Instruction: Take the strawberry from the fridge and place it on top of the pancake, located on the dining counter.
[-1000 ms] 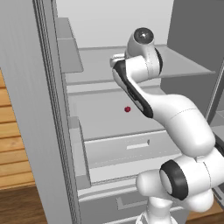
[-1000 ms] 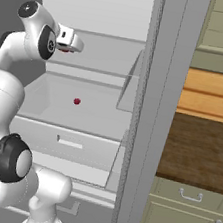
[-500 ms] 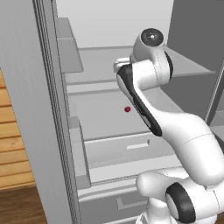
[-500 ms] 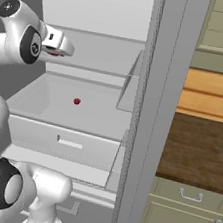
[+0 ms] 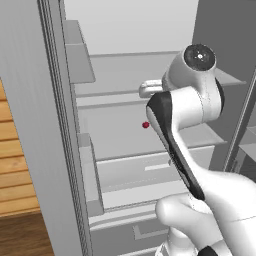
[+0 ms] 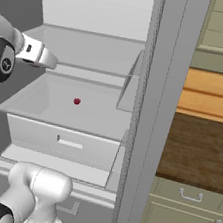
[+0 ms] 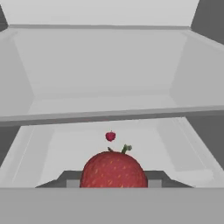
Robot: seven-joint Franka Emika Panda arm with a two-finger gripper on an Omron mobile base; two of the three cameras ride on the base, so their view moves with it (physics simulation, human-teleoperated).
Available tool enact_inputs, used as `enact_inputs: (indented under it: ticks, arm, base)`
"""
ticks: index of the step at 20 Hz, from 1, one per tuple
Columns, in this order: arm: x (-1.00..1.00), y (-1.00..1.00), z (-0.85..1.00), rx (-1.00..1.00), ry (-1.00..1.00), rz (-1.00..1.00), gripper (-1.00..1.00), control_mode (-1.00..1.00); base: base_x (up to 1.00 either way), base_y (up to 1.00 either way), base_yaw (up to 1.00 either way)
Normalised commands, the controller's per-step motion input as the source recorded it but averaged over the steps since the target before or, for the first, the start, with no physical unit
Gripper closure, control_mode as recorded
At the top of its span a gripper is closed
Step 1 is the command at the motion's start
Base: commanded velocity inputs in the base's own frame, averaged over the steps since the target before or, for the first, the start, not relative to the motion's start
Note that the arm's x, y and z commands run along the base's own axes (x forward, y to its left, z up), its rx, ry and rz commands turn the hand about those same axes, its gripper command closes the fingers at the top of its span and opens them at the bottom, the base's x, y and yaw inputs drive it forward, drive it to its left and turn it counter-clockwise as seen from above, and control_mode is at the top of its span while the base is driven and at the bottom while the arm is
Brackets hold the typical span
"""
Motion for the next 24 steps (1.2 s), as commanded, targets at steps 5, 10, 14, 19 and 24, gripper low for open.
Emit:
enact_inputs:
  ticks: [5,10,14,19,24]
  arm:
    - [-0.88,-0.07,0.00,0.04,0.00,0.00,1.00,-1.00]
    - [-0.58,-0.24,0.00,0.03,0.00,0.00,1.00,-1.00]
    - [-0.26,-0.22,0.00,0.01,0.00,0.00,1.00,-1.00]
    - [-0.19,-0.17,-0.17,0.00,0.00,0.00,1.00,-1.00]
    - [-0.10,-0.11,-0.32,0.00,0.02,0.00,1.00,-1.00]
  base:
    - [0.00,0.00,0.00]
    - [0.00,0.00,0.00]
    - [0.00,0.00,0.00]
    - [0.00,0.00,0.00]
    - [0.00,0.00,0.00]
